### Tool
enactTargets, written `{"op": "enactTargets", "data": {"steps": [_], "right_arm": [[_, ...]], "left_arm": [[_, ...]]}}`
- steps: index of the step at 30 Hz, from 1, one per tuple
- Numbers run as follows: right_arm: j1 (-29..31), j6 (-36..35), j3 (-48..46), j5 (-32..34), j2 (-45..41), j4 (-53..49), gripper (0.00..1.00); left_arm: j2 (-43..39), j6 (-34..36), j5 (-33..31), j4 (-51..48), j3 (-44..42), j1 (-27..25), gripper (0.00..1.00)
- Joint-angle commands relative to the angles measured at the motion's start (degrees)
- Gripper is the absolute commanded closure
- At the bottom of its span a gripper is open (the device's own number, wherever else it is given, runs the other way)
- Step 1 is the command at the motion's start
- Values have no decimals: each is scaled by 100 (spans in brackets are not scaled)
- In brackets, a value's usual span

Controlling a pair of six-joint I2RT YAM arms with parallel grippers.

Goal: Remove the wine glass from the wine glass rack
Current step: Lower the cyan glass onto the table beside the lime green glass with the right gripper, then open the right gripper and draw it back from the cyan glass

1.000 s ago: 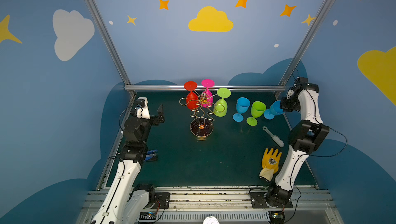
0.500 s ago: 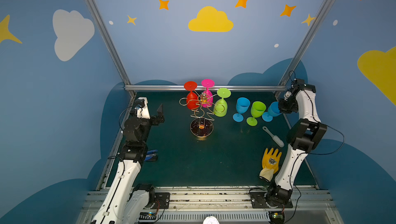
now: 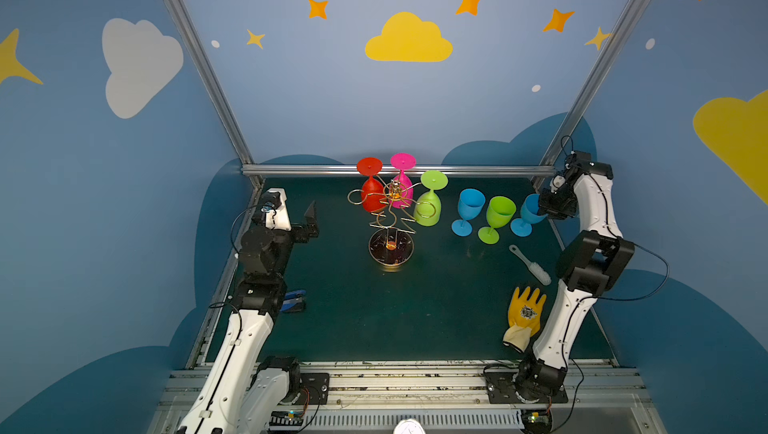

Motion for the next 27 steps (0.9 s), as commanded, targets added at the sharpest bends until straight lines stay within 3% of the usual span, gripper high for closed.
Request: {"op": "enactTargets", "data": {"steps": [1, 27], "right_arm": [[-40, 243, 179, -95, -344, -183, 59], [-289, 708, -714, -639, -1529, 26, 48]], "left_arm": [[-92, -38, -14, -13, 172, 20, 0], [-217, -73, -124, 14, 166, 19, 0]]}}
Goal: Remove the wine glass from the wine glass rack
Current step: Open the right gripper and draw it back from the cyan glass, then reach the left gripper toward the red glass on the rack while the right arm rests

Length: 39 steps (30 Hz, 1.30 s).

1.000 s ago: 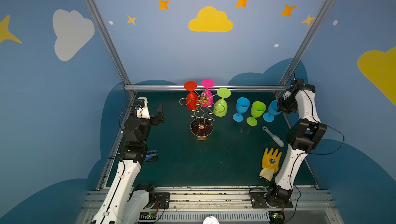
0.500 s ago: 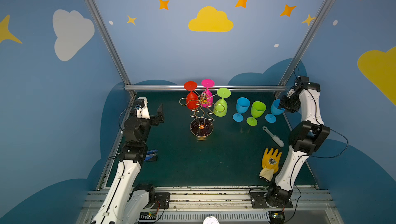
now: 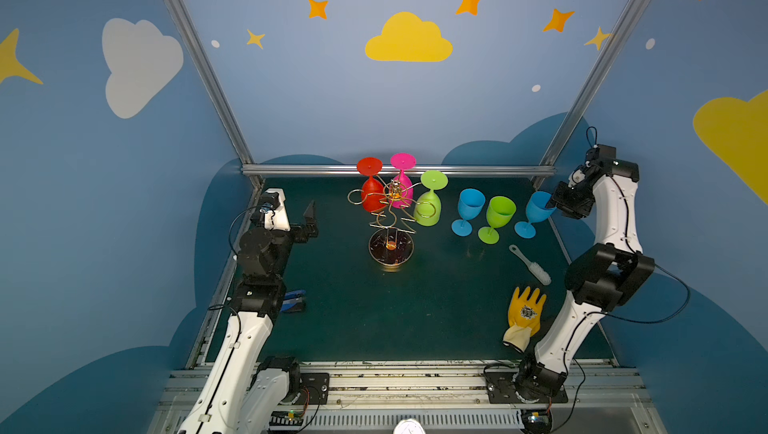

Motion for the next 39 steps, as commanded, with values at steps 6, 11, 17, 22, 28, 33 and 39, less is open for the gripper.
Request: {"op": "enactTargets", "data": {"steps": [6, 11, 17, 22, 28, 33, 39], "right_arm": [[101, 184, -1339, -348, -1669, 681, 46], [192, -34, -2968, -925, -3086, 1671, 44], [421, 265, -5129, -1217, -5189, 2970, 39], [632, 8, -5798, -1510, -6339, 3170, 33], [821, 72, -6276, -2438, -7084, 3505, 29], [929, 50, -6401, -2647, -7467, 3475, 26], [1079, 16, -6422, -3105, -7662, 3441, 24]], "left_arm": [[-99, -125, -128, 6, 182, 22, 0], [-48, -262, -6, -201, 358, -1, 0], [221, -1106, 828, -753, 855, 41, 1], [731, -1675, 1939, -1339, 1487, 197, 2], [1668, -2059, 3185, -2070, 2526, 344, 7], [2493, -2270, 3852, -2455, 3337, 354, 12], [3577, -2819, 4810, -2661, 4122, 355, 24]]}}
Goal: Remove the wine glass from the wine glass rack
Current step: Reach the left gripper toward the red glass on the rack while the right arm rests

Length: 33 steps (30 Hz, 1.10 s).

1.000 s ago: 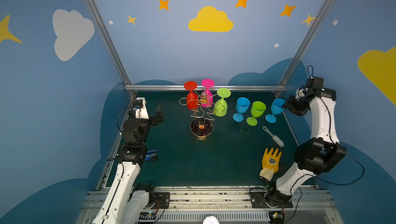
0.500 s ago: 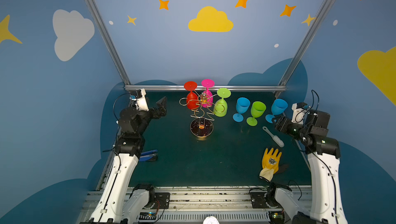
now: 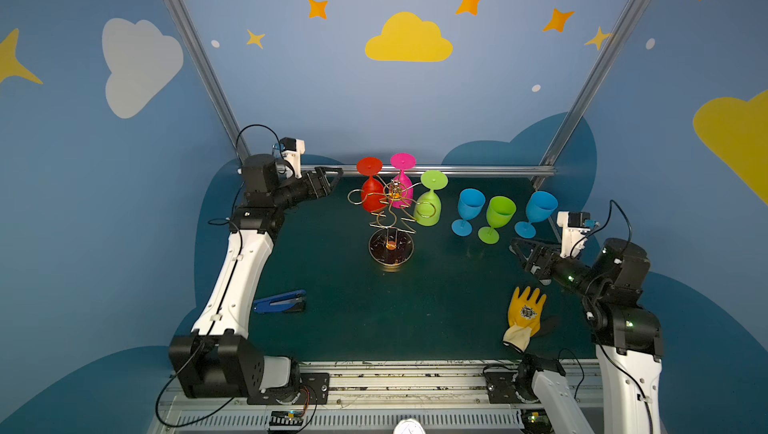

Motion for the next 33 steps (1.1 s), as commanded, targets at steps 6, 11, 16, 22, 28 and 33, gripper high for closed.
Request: {"op": "enactTargets", "data": {"steps": [6, 11, 16, 22, 28, 33], "right_arm": [[296, -222, -22, -450, -220, 14, 23], [390, -235, -31, -451, -294, -54, 23], [466, -213, -34, -472, -256, -9, 23], [500, -223, -32, -465, -260, -20, 23], [510, -182, -2, -498, -300, -35, 23], [521, -133, 30, -526, -295, -30, 23]], "left_arm": [[841, -644, 820, -118, 457, 15, 27], [1225, -673, 733, -63, 750, -69, 28], [1586, -668, 635, -46, 1070, -182, 29], [1978, -544, 477, -194, 1465, -385, 31], [2320, -537, 388, -246, 1775, -507, 35], [2522, -541, 371, -328, 2039, -544, 42]]}}
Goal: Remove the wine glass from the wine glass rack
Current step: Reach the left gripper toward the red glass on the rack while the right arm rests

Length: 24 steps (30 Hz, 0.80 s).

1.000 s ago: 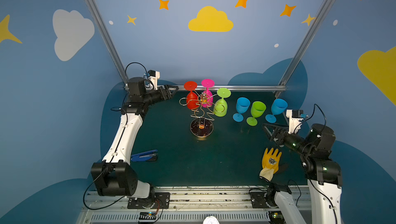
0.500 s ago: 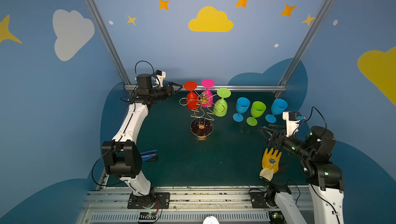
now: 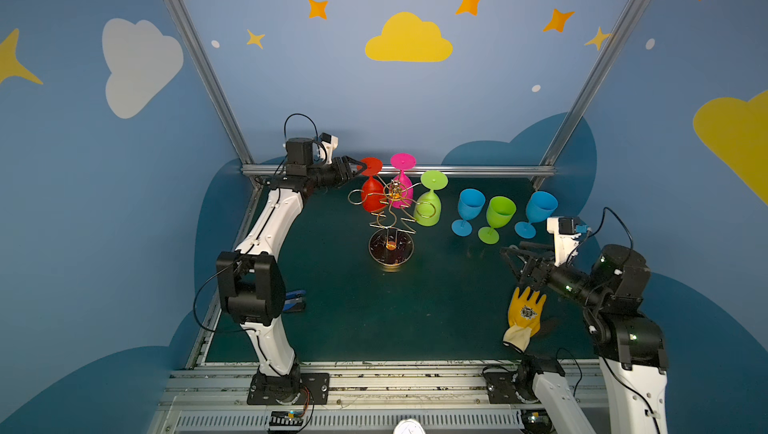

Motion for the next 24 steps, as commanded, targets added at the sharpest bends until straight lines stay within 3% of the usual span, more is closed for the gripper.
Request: {"op": "enactTargets", "data": {"steps": [1, 15, 24], "right_arm": [[31, 36, 26, -124, -43, 19, 23], [39, 108, -14, -84, -114, 48, 23], [40, 141, -31, -72, -125, 70, 23]], "left_arm": [[109, 80, -28, -95, 278, -10, 43], [319, 175, 21, -330, 585, -47, 64], [266, 220, -6, -419, 615, -44, 83]]}}
